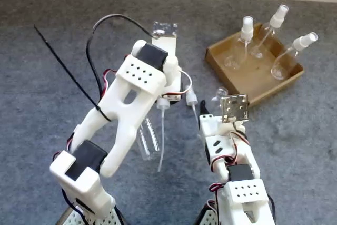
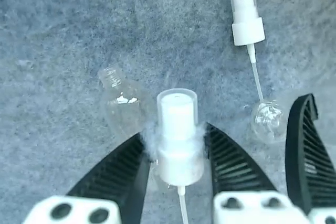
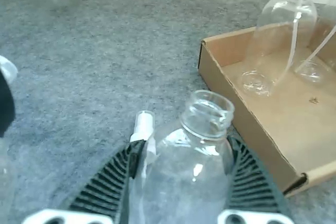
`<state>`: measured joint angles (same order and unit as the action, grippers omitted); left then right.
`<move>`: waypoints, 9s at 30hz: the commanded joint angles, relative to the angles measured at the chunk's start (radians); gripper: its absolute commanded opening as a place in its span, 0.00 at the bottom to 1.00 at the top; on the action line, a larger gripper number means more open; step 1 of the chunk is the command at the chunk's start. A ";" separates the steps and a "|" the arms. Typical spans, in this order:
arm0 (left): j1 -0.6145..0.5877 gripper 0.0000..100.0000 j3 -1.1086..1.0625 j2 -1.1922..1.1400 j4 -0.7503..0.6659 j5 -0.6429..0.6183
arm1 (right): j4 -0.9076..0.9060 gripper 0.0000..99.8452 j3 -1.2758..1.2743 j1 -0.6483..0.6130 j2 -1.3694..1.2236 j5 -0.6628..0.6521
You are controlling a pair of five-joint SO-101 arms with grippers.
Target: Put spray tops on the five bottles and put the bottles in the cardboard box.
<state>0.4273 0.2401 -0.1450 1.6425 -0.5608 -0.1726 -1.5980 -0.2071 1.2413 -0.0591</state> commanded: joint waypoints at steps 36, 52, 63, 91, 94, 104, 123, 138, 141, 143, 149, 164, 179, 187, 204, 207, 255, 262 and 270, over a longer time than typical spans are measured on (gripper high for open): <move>0.018 0.04 -0.104 0.661 0.018 0.209 | 0.033 0.13 -0.002 -0.099 0.022 -0.166; 0.016 0.04 -0.553 1.003 -0.537 0.319 | 0.033 0.13 -0.050 -0.157 0.022 -0.173; 0.015 0.04 -0.894 1.219 -0.937 0.319 | 0.033 0.13 -0.050 -0.162 0.022 -0.173; 0.008 0.04 -0.984 1.288 -1.022 0.321 | 0.033 0.13 -0.053 -0.271 0.022 -0.362; 0.008 0.04 -0.984 1.290 -1.031 0.321 | 0.033 0.13 -0.061 -0.272 0.022 -0.359; -0.062 0.04 -0.986 1.291 -1.080 0.318 | 0.033 0.13 -0.102 -0.272 0.022 -0.362; -0.054 0.04 -1.144 1.297 -1.425 0.313 | 0.035 0.12 -0.105 -0.274 0.022 -0.354; -0.010 0.04 -1.190 1.299 -1.516 0.313 | 0.025 0.12 -0.099 -0.311 0.097 -0.354; 0.010 0.04 -1.190 1.299 -1.516 0.316 | 0.022 0.12 -0.104 -0.311 0.239 -0.354; 0.010 0.04 -1.190 1.299 -1.516 0.316 | -0.056 0.12 -0.120 -0.311 0.343 -0.354; 0.019 0.04 -1.194 1.371 -1.514 0.315 | -0.219 0.12 -0.174 -0.297 0.615 -0.354; 0.068 0.04 -1.190 1.486 -1.438 0.311 | -0.228 0.12 -0.222 -0.286 0.595 -0.354; 0.093 0.04 -1.076 1.477 -1.200 0.313 | -0.231 0.12 -0.222 -0.286 0.593 -0.354; 0.094 0.04 -1.135 1.475 -1.224 0.313 | -0.231 0.12 -0.222 -0.286 0.593 -0.354; 0.108 0.04 -1.380 1.475 -1.456 0.315 | -0.231 0.12 -0.222 -0.289 0.593 -0.354; 0.153 0.04 -1.432 1.475 -1.458 0.316 | -0.231 0.12 -0.222 -0.289 0.593 -0.354; 0.131 0.05 -1.422 1.224 -1.438 0.319 | -0.231 0.12 -0.222 -0.286 0.591 -0.356; 0.068 0.05 -1.422 1.224 -1.438 0.319 | -0.231 0.12 -0.222 -0.285 0.591 -0.356; 0.070 0.05 -1.425 1.224 -1.433 0.319 | -0.231 0.12 -0.222 -0.285 0.591 -0.356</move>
<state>0.5209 -1.2022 1.0671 0.1956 -0.2555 -0.4043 -1.6686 -0.5079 1.8136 -0.4135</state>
